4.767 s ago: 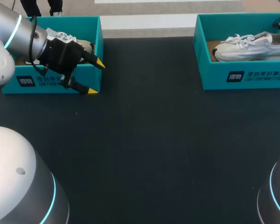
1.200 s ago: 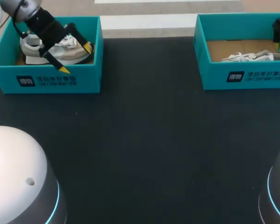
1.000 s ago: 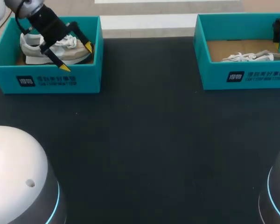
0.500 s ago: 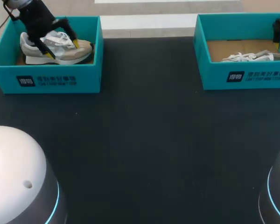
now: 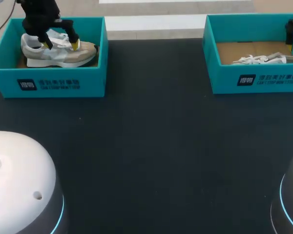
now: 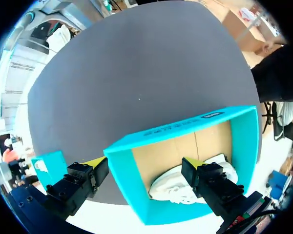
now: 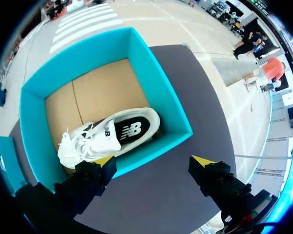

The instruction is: Take the shoe out of the shoebox, open the shoe tongue, remove and reinsert the insole, then place the shoe into the shoebox

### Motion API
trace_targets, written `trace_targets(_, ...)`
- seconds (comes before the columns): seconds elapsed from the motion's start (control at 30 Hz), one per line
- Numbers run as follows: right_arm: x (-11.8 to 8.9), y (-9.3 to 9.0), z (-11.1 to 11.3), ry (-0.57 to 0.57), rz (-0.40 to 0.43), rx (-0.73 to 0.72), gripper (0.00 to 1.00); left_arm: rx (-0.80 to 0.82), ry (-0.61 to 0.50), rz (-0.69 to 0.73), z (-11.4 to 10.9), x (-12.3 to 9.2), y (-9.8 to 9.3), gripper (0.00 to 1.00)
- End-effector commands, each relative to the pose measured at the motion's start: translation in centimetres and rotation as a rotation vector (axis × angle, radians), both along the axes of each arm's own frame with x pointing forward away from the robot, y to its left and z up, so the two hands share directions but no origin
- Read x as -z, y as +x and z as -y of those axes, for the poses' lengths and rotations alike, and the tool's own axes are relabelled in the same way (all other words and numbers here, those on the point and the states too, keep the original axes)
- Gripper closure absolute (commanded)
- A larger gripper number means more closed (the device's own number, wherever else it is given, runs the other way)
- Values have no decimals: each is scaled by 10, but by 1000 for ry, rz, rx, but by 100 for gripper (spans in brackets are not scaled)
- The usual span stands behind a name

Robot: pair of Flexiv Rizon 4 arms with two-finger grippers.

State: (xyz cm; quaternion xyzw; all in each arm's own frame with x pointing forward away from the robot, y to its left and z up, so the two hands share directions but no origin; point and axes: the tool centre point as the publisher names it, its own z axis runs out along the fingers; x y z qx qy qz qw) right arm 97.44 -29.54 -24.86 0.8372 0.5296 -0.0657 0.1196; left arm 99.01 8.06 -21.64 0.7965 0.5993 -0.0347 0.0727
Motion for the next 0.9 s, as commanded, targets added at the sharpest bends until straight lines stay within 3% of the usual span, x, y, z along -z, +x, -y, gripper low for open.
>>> trace_targets(0.03, 0, 0, 0, 0, 1, 0, 0, -10, -21, -20, -6, 13, 13, 0)
trace_targets(0.33, 0, 0, 0, 0, 1, 0, 0, -75, -21, 11, -55, 18, 52, 0)
trace_targets(0.47, 0, 0, 0, 0, 1, 0, 0, -72, 63, 43, -73, 24, 65, 0)
trace_targets(0.9, 0, 0, 0, 0, 1, 0, 0, -81, 95, 180, -131, 14, 106, 0)
